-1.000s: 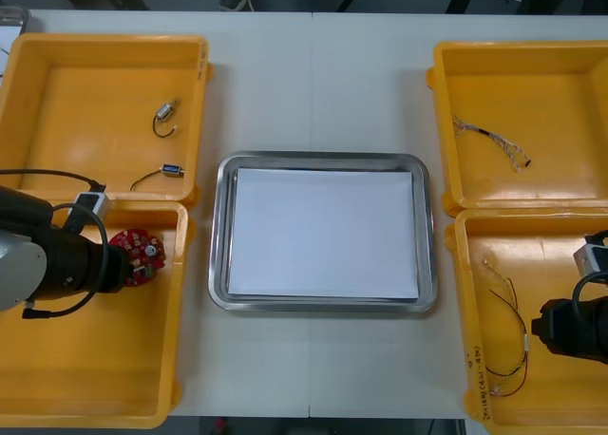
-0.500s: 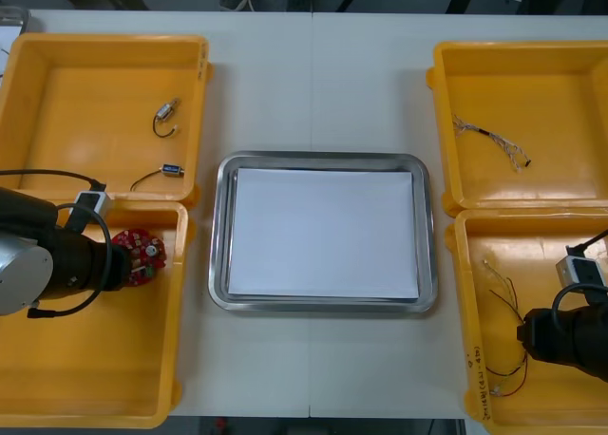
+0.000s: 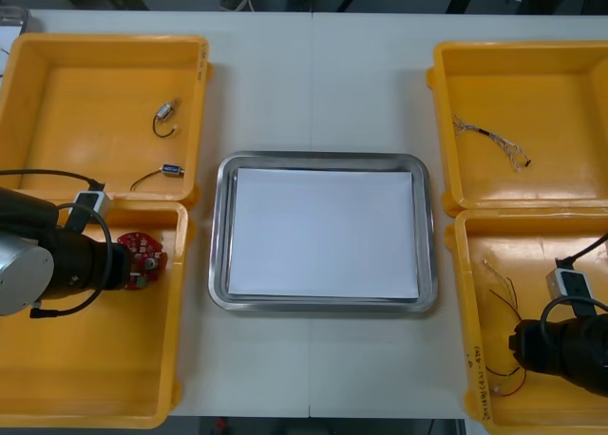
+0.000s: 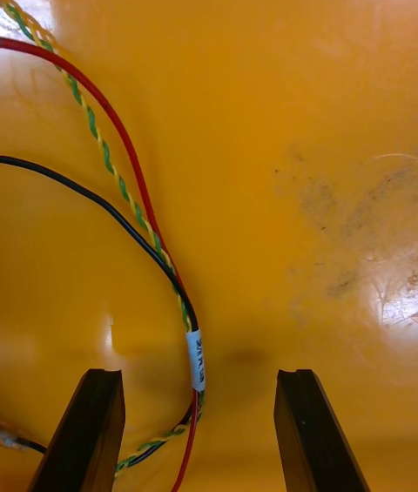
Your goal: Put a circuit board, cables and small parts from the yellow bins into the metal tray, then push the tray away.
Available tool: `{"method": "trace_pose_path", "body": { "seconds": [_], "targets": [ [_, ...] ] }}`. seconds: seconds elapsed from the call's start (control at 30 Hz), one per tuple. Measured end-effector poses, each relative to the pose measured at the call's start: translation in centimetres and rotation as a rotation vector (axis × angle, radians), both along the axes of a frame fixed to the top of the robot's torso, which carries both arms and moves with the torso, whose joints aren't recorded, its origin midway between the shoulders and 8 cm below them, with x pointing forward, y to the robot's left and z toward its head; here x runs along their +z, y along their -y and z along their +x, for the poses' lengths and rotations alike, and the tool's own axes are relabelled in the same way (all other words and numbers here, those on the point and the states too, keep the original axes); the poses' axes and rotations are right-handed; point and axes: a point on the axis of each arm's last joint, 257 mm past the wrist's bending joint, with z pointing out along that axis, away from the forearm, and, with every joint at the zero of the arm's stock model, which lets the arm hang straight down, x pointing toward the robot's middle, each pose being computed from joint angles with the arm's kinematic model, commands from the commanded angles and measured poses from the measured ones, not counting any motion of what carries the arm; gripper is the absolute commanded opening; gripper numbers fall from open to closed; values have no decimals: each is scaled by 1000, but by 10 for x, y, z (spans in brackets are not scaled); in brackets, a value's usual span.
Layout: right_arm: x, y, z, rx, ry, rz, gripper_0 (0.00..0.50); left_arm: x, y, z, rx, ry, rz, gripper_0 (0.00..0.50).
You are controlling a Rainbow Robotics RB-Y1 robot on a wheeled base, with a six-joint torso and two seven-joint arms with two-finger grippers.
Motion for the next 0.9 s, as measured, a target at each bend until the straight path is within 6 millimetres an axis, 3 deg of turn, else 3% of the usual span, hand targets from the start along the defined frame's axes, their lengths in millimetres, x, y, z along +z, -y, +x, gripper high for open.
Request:
{"method": "trace_pose_path", "body": {
  "seconds": [0.33,0.7,0.9],
  "targets": [
    [-10,0,4,-25,23,-10,500,9,11,-8,-27,-16,-10,0],
    [-13,0,4,-17,31,-27,500,46,18,-21,-51,-14,-33,1],
    [-12,-2,9,-14,53,-28,500,63,16,-41,-73,-46,12,1]
  ]
}}
